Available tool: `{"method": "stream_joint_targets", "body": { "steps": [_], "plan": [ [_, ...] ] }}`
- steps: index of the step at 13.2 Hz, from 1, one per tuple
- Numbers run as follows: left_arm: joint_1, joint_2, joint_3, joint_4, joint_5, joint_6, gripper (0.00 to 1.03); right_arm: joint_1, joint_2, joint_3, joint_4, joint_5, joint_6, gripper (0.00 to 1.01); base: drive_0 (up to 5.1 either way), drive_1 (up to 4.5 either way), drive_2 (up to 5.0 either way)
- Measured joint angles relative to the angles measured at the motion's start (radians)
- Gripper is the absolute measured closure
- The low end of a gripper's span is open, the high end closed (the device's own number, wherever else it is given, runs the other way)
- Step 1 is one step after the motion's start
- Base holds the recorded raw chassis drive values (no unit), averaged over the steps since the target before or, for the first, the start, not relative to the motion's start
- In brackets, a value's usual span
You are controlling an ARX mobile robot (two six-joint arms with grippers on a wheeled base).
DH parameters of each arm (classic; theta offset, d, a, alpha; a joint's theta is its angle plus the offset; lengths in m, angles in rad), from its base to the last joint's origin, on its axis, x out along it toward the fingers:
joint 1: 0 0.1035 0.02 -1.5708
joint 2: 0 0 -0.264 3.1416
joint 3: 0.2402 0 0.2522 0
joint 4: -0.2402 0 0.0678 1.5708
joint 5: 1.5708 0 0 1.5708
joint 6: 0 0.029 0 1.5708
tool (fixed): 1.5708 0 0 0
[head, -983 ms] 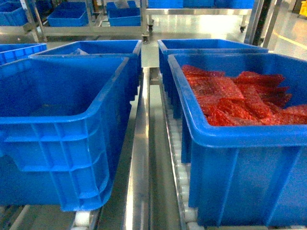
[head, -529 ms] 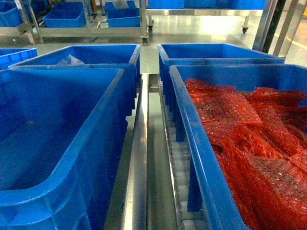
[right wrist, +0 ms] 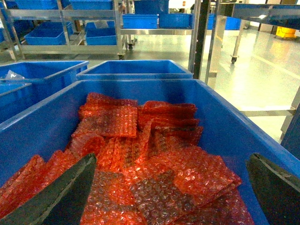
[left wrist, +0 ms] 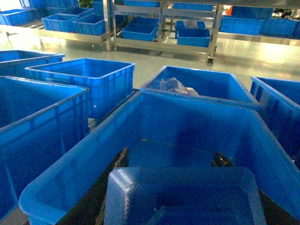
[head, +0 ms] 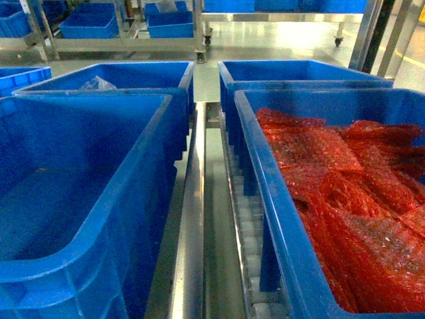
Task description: Pick blue part to blue bin on bottom shelf
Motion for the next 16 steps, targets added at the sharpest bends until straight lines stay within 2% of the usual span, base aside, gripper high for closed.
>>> {"method": "stream_joint_targets", "body": {
  "steps": [16],
  "plan": [
    [0.000, 0.000, 0.000, 0.000, 0.000, 0.000, 0.60, 0.000, 0.000, 0.000, 0.000, 0.000, 0.000, 0.03, 0.0, 0.00, 0.0]
  ]
}}
